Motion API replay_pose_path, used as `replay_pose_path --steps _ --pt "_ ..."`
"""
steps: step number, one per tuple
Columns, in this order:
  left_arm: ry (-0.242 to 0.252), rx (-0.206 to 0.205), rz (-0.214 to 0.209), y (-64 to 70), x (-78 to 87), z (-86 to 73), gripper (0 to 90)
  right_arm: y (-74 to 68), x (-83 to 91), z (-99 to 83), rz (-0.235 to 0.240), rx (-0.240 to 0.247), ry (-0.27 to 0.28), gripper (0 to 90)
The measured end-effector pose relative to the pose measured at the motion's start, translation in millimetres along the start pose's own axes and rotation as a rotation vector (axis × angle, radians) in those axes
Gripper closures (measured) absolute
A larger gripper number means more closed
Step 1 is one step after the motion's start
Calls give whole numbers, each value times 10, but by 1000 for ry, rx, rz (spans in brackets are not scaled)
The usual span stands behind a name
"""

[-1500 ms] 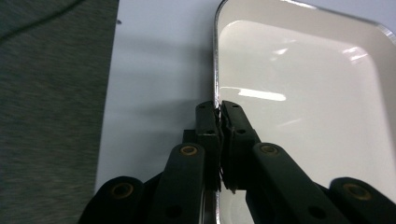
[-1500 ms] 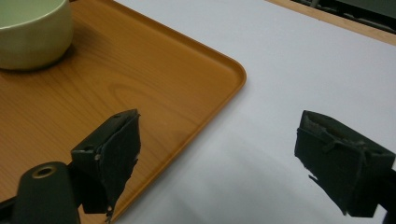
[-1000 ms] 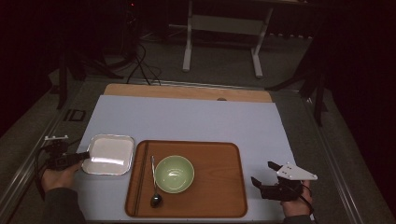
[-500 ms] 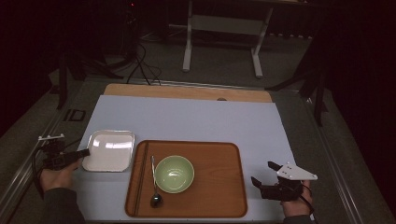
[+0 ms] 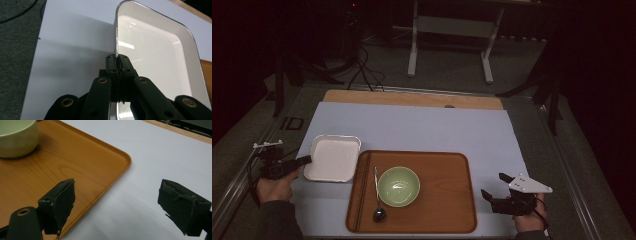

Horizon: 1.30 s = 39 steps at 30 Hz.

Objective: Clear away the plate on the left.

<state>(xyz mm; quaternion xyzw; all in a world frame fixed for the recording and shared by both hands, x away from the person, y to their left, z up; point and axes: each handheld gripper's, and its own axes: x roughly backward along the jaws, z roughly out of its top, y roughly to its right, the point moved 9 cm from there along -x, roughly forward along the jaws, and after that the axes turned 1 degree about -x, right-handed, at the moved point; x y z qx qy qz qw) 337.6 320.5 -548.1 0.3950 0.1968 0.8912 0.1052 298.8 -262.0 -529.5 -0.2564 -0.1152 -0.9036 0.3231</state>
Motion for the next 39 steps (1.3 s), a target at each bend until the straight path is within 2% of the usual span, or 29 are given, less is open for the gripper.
replay_pose_path --steps 8,20,27,33,39 --pt "11 -18 -24 131 36 36 889 0 -1 3 1 0 1 136" --pt "1 -76 -51 405 7 54 889 4 6 2 -2 -3 2 136" --pt "-9 -103 -80 563 -19 60 889 10 12 0 -4 -5 1 136" --pt "-16 -156 -100 768 -62 107 889 15 11 -3 -7 -4 1 136" --pt "-26 -195 -107 852 -85 140 889 17 13 -5 -7 -6 2 136"
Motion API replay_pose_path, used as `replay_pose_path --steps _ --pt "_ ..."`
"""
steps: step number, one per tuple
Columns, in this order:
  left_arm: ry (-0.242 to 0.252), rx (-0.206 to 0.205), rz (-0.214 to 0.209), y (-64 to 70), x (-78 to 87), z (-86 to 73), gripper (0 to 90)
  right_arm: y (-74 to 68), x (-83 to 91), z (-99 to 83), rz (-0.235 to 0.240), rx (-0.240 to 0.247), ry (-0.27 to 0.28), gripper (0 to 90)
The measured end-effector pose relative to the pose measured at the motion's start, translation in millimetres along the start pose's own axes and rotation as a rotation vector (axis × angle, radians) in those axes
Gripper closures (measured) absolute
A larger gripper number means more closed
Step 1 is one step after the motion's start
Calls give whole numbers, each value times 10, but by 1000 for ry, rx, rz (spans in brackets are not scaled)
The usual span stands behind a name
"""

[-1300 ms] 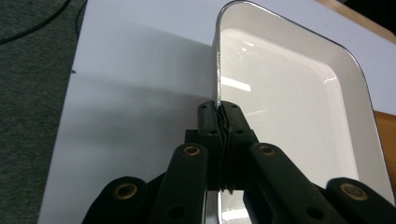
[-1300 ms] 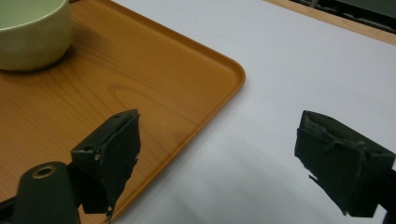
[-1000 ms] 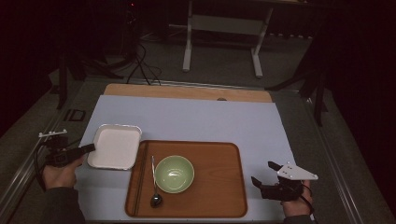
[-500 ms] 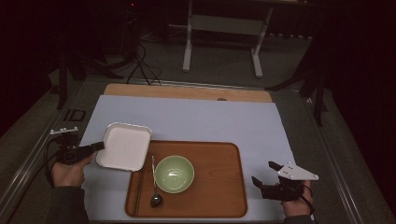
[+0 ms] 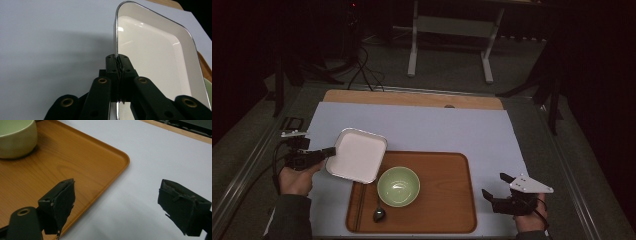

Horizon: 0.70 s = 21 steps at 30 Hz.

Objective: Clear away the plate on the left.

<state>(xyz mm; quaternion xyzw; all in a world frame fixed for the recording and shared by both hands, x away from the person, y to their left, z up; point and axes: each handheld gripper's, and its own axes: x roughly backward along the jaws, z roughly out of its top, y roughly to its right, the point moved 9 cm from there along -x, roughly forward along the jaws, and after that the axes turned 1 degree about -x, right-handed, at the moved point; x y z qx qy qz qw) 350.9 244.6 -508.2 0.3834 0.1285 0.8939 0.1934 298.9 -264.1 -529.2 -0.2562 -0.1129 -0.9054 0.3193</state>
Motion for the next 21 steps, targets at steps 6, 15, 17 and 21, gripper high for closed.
replay_pose_path --steps 6,15,17,21 --pt "3 -26 -39 82 -3 53 889 -4 -4 -1 0 3 -2 136" --pt "-1 -81 -77 250 -56 145 889 -2 -2 -1 0 0 -2 136" --pt "-6 -95 -85 290 -79 156 889 -1 -1 0 -1 0 -1 136" --pt "-16 -120 -109 362 -125 175 888 1 0 0 0 0 0 136"
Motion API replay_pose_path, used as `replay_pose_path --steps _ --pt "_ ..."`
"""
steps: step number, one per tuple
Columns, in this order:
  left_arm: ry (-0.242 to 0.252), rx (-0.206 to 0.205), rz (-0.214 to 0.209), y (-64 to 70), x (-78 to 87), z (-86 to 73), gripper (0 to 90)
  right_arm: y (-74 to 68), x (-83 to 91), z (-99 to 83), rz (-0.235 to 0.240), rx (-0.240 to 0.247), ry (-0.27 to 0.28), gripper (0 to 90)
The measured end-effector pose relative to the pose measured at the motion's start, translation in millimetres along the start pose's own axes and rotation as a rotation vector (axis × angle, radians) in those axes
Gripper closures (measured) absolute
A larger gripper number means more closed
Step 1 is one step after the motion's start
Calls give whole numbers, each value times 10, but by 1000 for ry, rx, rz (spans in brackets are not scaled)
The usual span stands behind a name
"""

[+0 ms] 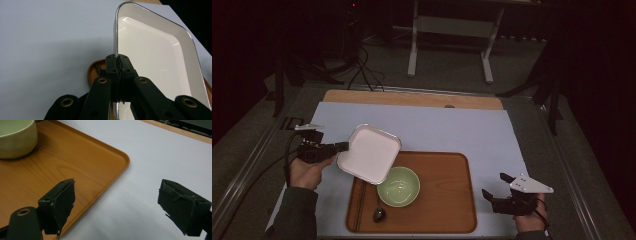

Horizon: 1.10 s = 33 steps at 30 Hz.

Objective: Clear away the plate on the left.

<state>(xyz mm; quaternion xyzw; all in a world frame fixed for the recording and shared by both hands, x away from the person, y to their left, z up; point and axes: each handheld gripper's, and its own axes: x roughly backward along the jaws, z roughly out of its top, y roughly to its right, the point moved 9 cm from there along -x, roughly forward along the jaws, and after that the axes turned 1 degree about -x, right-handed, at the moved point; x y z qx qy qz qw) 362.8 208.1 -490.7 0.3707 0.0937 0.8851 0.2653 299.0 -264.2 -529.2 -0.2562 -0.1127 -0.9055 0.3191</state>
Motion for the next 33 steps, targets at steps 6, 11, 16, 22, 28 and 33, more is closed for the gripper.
replay_pose_path --steps 6,11,16,22,28,33 --pt "-14 -36 -16 83 -59 40 888 0 0 0 0 -1 0 136" --pt "-20 -57 -36 159 -109 69 888 0 0 1 0 0 0 136" --pt "-25 -78 -61 233 -160 102 888 1 0 2 1 0 1 136" --pt "-32 -104 -91 331 -232 140 888 5 3 2 1 0 2 136" --pt "-44 -135 -112 420 -278 185 887 5 3 2 1 -1 2 136" --pt "-51 -152 -120 479 -312 214 887 4 2 2 0 0 2 136"
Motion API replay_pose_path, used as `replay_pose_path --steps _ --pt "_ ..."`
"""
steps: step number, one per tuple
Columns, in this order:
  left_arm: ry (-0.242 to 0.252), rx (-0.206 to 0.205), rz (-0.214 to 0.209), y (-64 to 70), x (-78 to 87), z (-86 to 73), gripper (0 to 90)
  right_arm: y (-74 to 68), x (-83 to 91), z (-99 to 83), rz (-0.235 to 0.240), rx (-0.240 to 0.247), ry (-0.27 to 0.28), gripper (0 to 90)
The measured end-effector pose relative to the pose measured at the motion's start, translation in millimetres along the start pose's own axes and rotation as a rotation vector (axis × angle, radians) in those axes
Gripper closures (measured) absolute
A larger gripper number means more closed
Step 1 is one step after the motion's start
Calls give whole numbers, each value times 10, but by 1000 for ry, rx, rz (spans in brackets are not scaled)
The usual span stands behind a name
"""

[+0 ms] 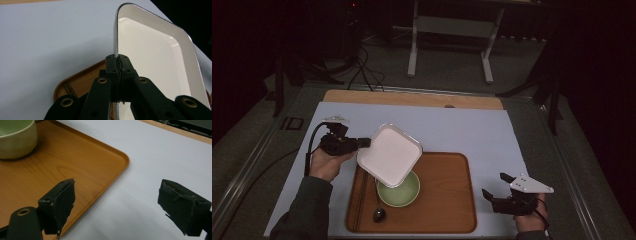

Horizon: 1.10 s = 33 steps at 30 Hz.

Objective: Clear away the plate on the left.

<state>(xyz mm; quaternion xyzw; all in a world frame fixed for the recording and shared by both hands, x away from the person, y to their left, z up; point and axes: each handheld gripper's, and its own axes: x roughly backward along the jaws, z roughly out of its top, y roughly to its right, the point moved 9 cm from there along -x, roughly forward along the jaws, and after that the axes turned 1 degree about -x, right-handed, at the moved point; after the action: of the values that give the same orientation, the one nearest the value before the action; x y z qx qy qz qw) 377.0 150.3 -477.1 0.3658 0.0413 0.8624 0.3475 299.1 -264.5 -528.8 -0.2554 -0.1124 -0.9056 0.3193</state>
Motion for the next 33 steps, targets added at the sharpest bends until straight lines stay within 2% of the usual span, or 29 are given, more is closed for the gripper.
replay_pose_path --steps 7,13,33 --pt "-10 -16 -18 52 -56 38 888 2 2 -1 0 -1 0 136" --pt "-23 -47 -28 130 -117 79 887 2 1 0 -1 -1 1 136" --pt "-86 -175 -63 454 -354 194 887 7 3 -1 -1 -5 1 136"
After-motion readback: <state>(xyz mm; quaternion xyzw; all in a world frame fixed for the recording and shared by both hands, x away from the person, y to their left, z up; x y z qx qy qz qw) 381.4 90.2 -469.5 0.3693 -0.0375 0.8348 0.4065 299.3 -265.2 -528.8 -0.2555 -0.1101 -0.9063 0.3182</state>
